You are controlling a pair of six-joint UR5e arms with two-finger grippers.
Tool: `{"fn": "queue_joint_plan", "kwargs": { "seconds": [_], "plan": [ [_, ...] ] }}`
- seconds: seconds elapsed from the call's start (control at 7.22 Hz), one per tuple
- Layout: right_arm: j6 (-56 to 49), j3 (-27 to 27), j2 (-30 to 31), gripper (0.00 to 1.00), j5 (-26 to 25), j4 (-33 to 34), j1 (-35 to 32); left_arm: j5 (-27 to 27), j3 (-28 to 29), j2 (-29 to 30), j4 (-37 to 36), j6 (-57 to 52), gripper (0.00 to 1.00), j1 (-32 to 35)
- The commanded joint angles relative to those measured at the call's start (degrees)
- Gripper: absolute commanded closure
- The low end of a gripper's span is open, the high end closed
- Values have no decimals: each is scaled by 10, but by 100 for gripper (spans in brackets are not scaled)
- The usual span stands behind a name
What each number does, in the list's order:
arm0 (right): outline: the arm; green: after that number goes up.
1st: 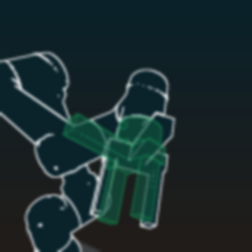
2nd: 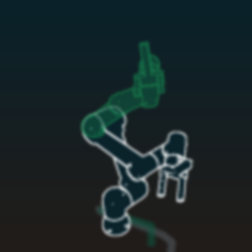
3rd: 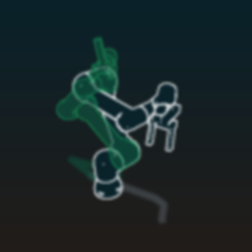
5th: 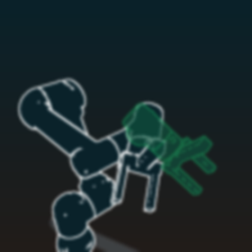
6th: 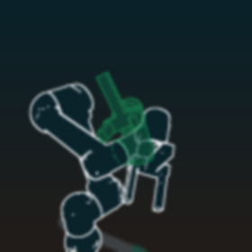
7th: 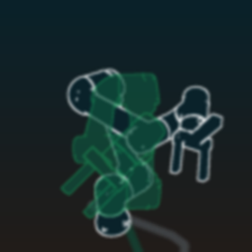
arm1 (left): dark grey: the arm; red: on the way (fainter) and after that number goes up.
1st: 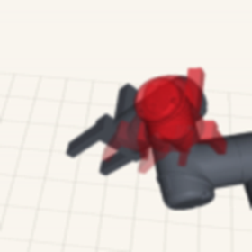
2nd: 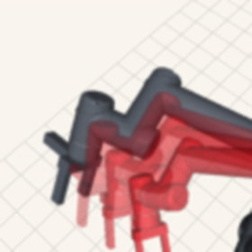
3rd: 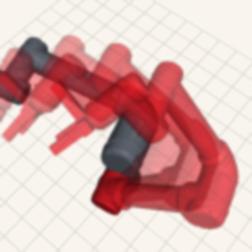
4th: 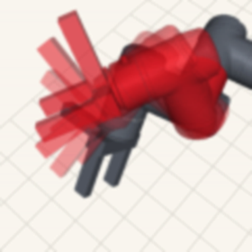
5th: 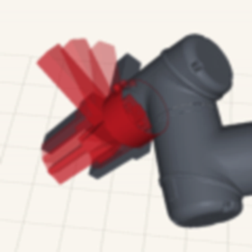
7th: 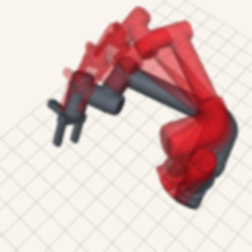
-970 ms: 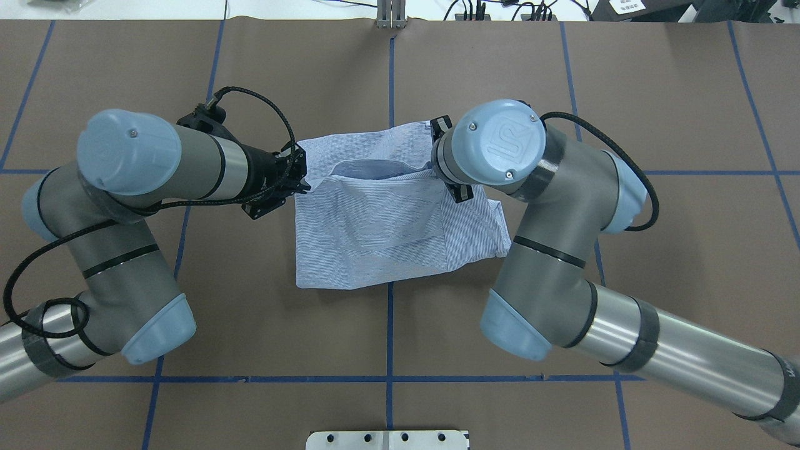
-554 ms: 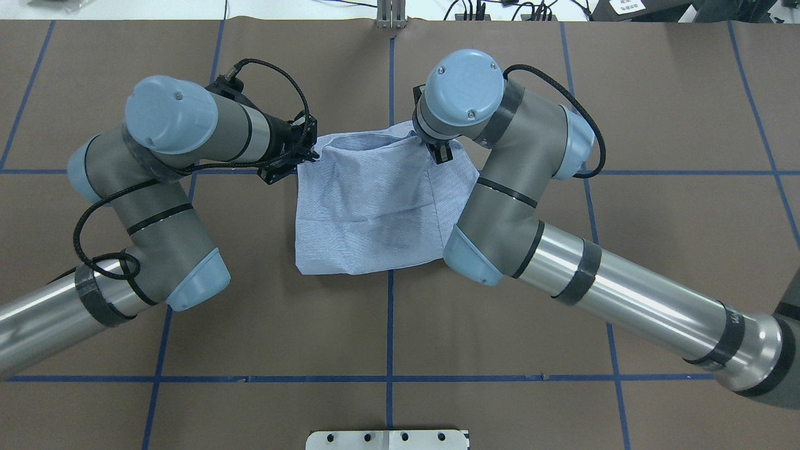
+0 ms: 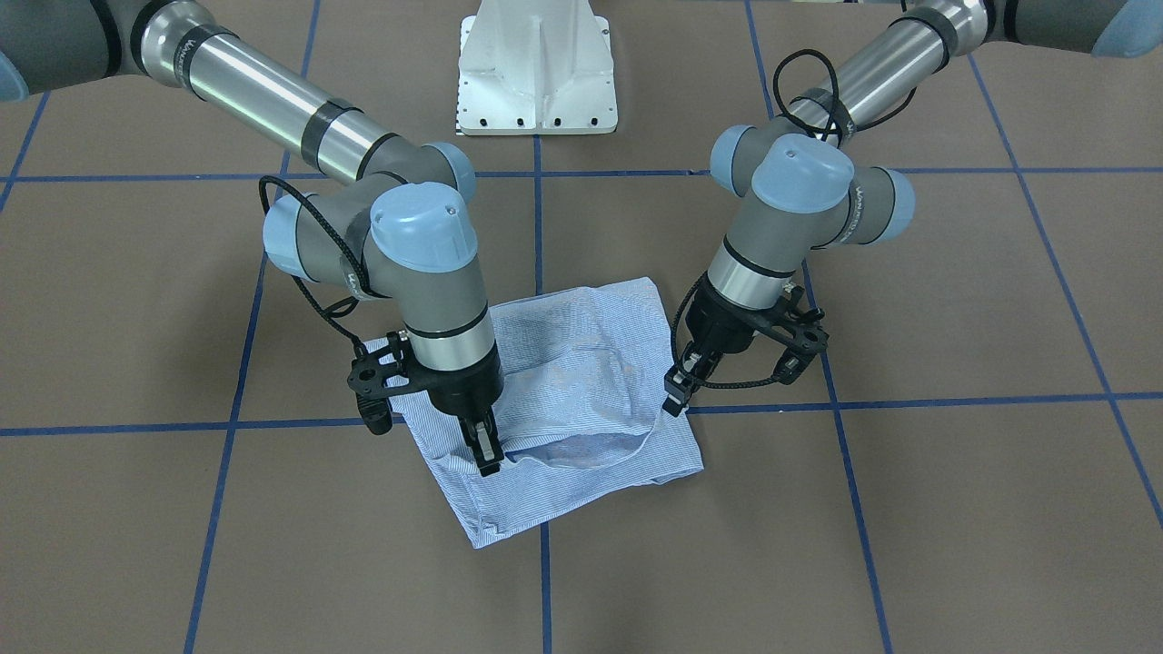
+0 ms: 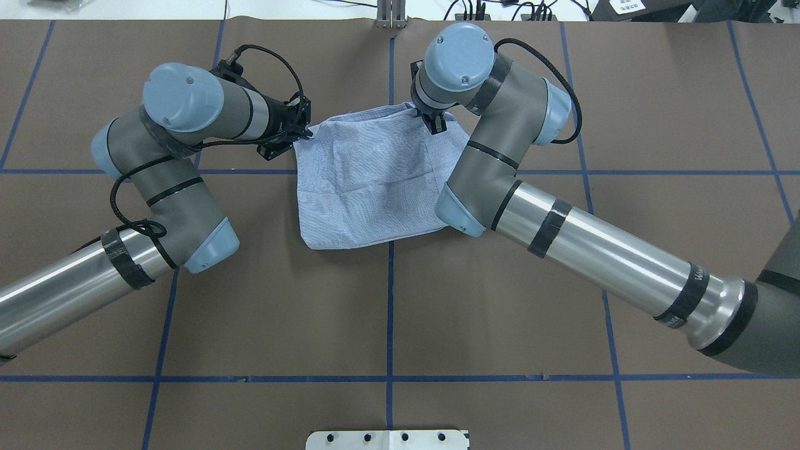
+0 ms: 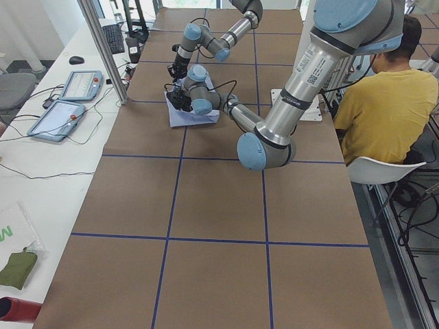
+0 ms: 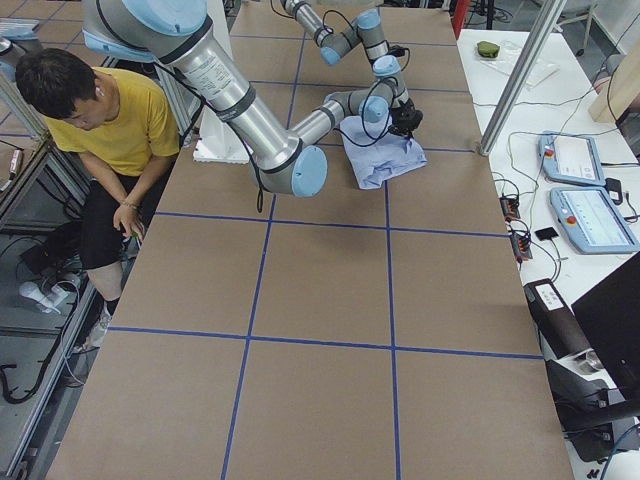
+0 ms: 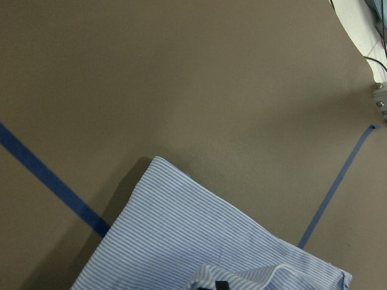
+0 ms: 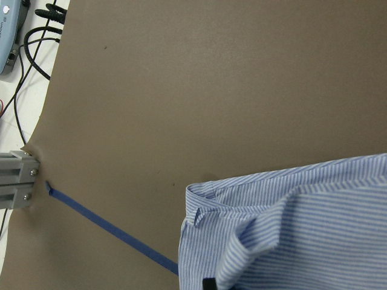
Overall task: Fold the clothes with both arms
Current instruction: 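Lay the held edge onto the far edge and open both grippers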
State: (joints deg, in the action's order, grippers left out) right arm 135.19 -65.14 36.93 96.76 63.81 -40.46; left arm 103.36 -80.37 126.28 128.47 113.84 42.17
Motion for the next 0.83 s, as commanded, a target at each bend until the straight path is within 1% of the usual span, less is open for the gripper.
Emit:
{"fn": "queue_joint_plan", "kwargs": {
  "seconds": [0.0,0.14,0.28,0.42,0.55,0.69],
  "plan": [
    [-1,78,-33,87,0,-52,-1,-2,38,2,39,-2,100,2],
    [-1,108,-34,46,-3,-80,-2,-4,63,3,63,-4,88,6],
    [-1,139,-51,1,-9,-87,-2,-4,85,4,77,-24,61,21],
    [-1,144,-59,0,-12,-87,-15,-4,91,4,78,-48,51,33],
    [-1,145,-63,0,-11,-87,-33,-3,94,4,80,-54,51,47],
    [-5,145,-64,0,-8,-87,-37,-3,94,6,83,-54,45,47]
  ]
}}
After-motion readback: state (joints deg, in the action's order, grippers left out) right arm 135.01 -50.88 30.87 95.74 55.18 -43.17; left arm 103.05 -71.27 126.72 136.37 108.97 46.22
